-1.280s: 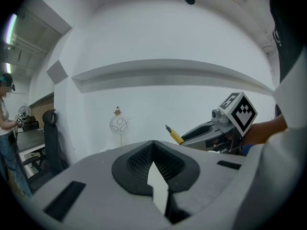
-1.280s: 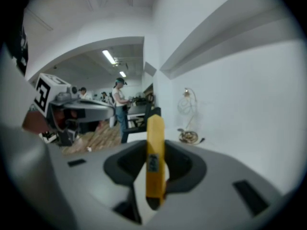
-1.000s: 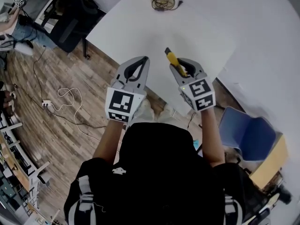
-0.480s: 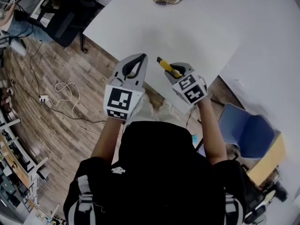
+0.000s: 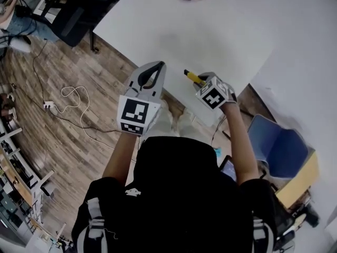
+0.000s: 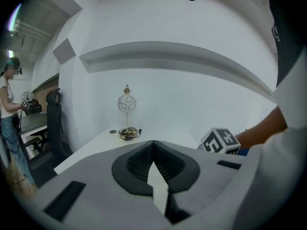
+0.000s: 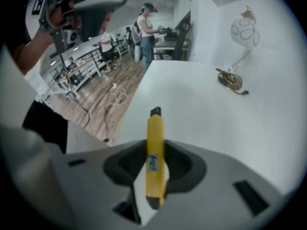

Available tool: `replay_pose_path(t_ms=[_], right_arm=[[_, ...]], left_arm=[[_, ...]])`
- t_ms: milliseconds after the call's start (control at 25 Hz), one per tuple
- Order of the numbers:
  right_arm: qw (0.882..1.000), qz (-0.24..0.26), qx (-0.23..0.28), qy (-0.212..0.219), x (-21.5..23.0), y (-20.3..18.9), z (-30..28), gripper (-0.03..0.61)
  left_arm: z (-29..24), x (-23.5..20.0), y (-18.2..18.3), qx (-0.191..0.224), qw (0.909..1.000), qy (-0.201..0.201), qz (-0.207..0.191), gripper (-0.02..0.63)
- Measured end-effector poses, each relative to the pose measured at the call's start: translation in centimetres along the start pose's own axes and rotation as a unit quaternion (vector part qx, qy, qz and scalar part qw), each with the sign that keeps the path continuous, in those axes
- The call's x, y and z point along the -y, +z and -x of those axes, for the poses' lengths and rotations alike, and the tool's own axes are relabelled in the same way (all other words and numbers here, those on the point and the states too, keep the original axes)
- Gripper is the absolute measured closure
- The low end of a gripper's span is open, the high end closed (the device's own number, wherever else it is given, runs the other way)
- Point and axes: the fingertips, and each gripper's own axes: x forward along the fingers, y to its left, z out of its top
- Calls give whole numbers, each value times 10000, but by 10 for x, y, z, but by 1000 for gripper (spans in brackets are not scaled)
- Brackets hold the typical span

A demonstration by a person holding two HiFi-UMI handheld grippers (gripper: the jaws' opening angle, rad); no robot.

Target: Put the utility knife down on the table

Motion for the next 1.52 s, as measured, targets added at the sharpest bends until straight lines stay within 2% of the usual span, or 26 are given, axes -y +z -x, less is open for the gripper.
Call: replay_pose_path(t_ms=[200, 400, 600, 1000, 1520], right_arm=[[9981, 249, -558, -39, 6, -21, -21, 442], [9965, 367, -749, -60, 19, -22, -34, 442], [9931, 622, -957, -283, 33, -23, -44, 442], [9893, 783, -1161, -417, 34, -34, -54, 442], [9908, 554, -1191, -325, 36, -34, -57, 428]], left_arm=[[2, 5, -19, -156, 9998, -18, 123, 599], [2, 5, -29, -260, 9994, -34, 205, 600], [2, 5, -35, -310, 9992, -14, 245, 600], [5, 9, -43, -386, 9988, 11, 300, 600], [4, 9, -41, -366, 9988, 0, 333, 600]])
